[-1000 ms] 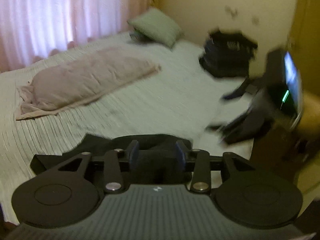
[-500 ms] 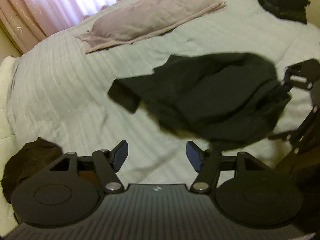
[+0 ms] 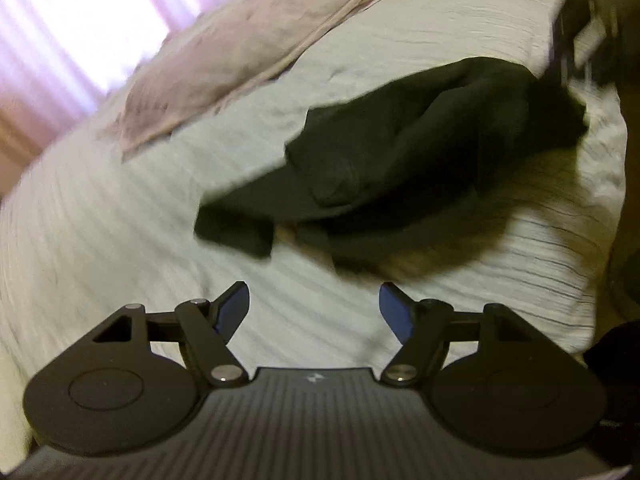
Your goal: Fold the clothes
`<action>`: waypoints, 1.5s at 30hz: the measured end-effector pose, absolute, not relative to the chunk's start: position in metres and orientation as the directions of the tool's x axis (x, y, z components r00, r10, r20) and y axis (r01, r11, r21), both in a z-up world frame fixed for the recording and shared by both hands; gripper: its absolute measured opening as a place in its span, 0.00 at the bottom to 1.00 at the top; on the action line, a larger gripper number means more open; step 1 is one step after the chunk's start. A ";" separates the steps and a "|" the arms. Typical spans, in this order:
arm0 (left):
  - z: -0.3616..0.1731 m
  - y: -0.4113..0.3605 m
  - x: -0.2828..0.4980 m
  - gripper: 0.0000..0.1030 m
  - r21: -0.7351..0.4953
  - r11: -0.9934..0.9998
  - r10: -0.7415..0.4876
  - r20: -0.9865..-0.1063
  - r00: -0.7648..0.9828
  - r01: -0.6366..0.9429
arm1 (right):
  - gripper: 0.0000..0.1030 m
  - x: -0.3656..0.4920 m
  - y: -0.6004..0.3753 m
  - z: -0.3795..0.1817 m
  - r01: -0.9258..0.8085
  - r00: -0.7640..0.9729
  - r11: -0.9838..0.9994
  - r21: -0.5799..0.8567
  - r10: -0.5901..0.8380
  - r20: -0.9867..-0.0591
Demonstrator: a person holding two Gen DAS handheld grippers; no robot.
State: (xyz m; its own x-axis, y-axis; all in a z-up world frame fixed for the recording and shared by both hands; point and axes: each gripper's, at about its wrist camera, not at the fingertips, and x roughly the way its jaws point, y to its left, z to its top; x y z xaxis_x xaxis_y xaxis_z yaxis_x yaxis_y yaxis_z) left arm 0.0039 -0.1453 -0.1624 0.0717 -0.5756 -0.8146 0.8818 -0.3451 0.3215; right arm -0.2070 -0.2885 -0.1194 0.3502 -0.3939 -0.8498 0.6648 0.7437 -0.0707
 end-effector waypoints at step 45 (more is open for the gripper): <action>-0.251 -0.371 -0.221 0.66 0.446 -0.766 -0.515 -0.857 -0.027 0.463 | 0.73 -0.478 -0.408 -0.140 0.582 0.321 0.794 -0.173 -0.420 -0.849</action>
State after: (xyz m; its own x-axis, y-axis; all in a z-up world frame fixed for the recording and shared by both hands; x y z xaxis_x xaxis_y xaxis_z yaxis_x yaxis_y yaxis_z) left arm -0.2208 -0.3710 -0.2513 -0.0268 -0.5145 -0.8571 0.4626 -0.7664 0.4456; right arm -0.4778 -0.4080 -0.1399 0.3208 -0.4204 -0.8487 0.5823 0.7943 -0.1733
